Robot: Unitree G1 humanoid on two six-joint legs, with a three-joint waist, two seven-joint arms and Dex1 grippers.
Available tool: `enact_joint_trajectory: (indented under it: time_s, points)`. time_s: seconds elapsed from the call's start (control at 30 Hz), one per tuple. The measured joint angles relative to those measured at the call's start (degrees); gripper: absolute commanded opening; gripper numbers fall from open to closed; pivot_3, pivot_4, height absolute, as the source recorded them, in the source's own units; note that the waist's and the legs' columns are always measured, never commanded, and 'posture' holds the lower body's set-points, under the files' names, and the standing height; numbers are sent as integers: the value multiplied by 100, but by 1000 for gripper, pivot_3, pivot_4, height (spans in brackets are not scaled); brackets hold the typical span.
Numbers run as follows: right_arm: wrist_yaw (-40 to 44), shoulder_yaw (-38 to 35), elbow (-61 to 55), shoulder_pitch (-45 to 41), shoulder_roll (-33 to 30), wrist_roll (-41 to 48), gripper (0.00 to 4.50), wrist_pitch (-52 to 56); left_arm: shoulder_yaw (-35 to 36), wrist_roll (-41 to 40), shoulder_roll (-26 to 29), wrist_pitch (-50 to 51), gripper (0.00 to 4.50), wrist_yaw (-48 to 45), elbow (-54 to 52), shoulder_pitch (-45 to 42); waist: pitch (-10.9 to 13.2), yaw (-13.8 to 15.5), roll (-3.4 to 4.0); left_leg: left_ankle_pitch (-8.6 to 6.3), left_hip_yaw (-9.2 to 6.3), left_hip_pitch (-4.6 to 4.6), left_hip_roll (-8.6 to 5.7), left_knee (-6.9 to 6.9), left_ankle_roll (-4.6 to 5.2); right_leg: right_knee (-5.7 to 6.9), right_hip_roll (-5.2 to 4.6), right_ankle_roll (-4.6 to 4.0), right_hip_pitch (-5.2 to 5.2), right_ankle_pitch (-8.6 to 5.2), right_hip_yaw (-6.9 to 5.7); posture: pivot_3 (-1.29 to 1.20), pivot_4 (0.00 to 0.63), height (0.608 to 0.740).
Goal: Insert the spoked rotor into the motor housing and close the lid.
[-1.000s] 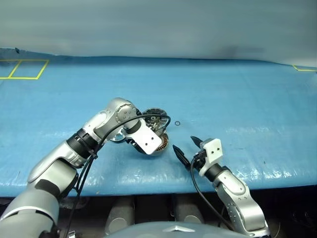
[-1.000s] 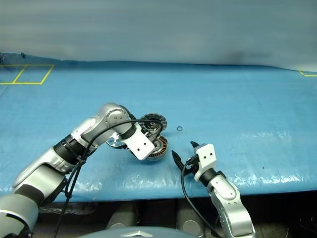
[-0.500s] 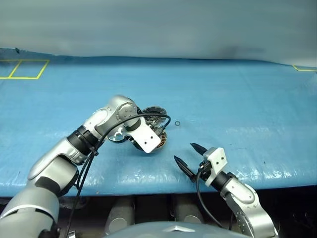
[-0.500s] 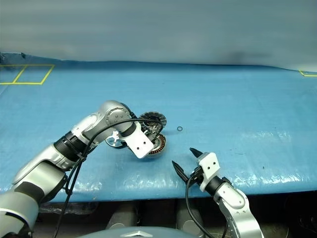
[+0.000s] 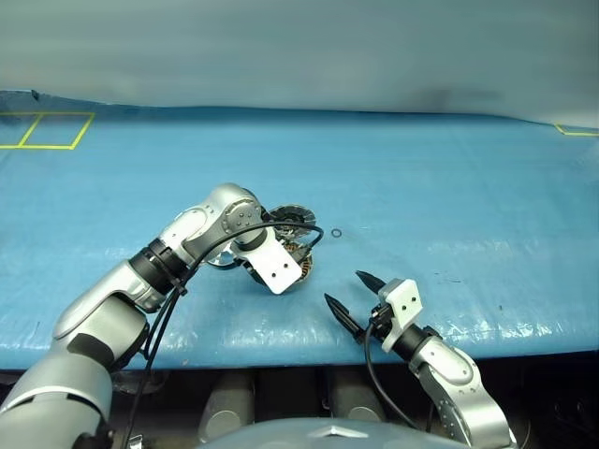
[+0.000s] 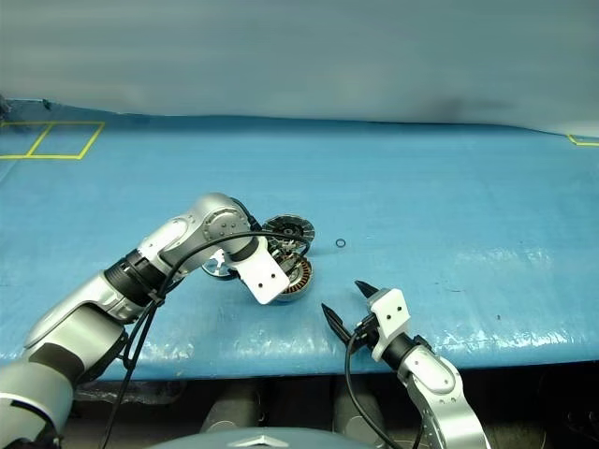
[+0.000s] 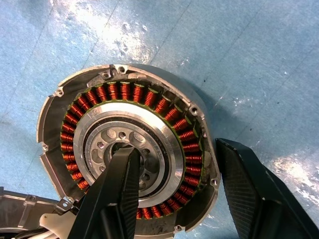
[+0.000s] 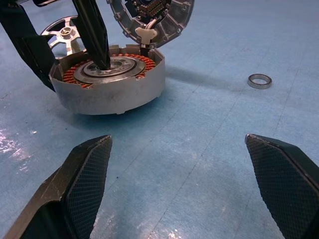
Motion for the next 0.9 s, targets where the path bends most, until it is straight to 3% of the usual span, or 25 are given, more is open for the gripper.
enact_joint_trajectory:
  time_s: [0.03, 0.07, 0.23, 0.43, 0.73, 0.9]
  points:
    - [0, 0, 0, -1, 0, -2, 4500, 0, 0, 1, 8, 0, 2074, -2, -13, 8, 0, 0, 0, 0, 0, 0, 0, 0, 0, 0, 0, 0, 0, 0, 0, 0, 150, 740]
    - [-1, 0, 0, -2, 0, -4, 4500, 0, 0, 0, 14, 1, 2784, -8, -23, 14, 0, 1, 0, 0, 0, 0, 0, 0, 0, 0, 0, 0, 0, 0, 0, 0, 150, 740]
    - [4, -1, 0, -22, -17, -8, 4500, 6, 0, -12, 70, 15, 4363, -83, -175, 151, 0, 1, 1, 0, 0, -1, 0, -1, 0, 0, 0, -1, -1, 0, 0, 0, 150, 740]
    - [8, 0, 1, -73, -32, -20, 4500, 14, 15, -71, 171, 64, 4436, -143, -490, 175, 0, 18, 1, 0, 0, -1, 0, 0, 0, -1, 0, -1, -1, -1, 0, 0, 150, 740]
    - [42, -5, 0, -138, -104, -15, 4500, 109, 591, -897, 159, 824, 4436, -171, -1339, 198, -1, 19, 2, 0, 0, 1, 1, -1, 0, -1, 0, -2, 0, -1, -1, 0, 150, 740]
    - [45, -12, 1, -194, -128, -14, 4500, 147, 742, -1185, 416, 1218, 4436, -185, -1675, 437, -3, 1, 5, 0, 0, 2, 2, -2, 0, -1, 0, -3, 0, -2, -1, 0, 150, 740]
